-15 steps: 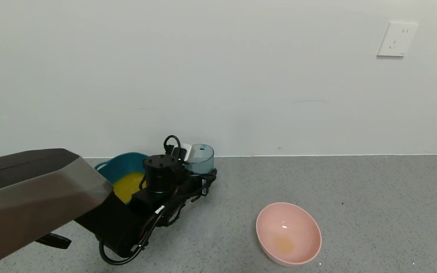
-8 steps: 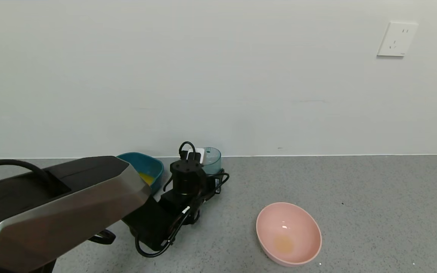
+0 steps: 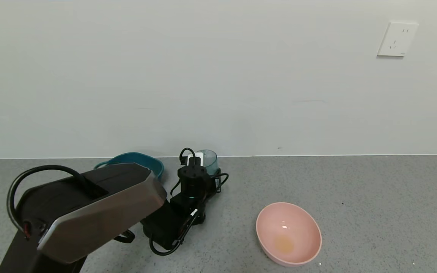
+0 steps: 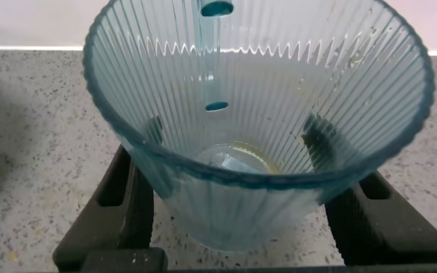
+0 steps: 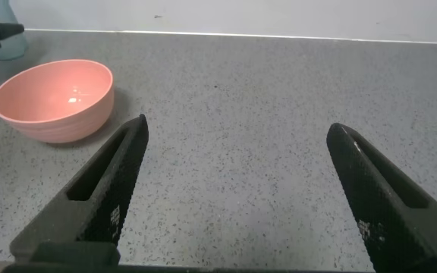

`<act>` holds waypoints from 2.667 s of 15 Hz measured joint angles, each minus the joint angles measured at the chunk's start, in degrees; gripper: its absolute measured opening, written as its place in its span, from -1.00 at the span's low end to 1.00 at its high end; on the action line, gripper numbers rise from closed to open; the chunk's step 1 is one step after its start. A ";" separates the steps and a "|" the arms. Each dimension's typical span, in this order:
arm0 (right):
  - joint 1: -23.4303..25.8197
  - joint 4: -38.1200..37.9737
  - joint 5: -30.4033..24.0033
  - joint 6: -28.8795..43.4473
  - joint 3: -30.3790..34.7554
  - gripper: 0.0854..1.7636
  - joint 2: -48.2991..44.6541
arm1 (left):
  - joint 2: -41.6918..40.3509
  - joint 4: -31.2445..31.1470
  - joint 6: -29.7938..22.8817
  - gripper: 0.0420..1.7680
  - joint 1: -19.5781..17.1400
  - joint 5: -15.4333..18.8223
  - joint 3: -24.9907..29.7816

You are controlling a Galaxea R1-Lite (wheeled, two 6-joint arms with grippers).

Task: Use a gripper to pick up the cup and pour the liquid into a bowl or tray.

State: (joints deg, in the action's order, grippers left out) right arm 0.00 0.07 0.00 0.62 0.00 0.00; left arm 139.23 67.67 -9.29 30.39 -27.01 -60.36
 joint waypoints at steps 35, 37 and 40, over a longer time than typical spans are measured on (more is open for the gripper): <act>0.00 0.00 -0.02 0.00 0.00 0.94 0.00 | -18.66 -23.54 0.34 0.91 2.24 1.50 6.84; 0.00 0.00 0.00 -0.02 0.00 0.94 0.00 | -25.55 -29.39 0.39 0.91 2.55 3.36 8.29; 0.00 0.00 0.00 0.00 0.00 0.94 0.00 | -37.57 -40.08 0.87 0.92 1.74 9.33 9.42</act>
State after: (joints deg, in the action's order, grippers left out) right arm 0.00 0.07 0.00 0.62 0.00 0.00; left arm 101.66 27.59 -8.42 32.13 -17.69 -50.93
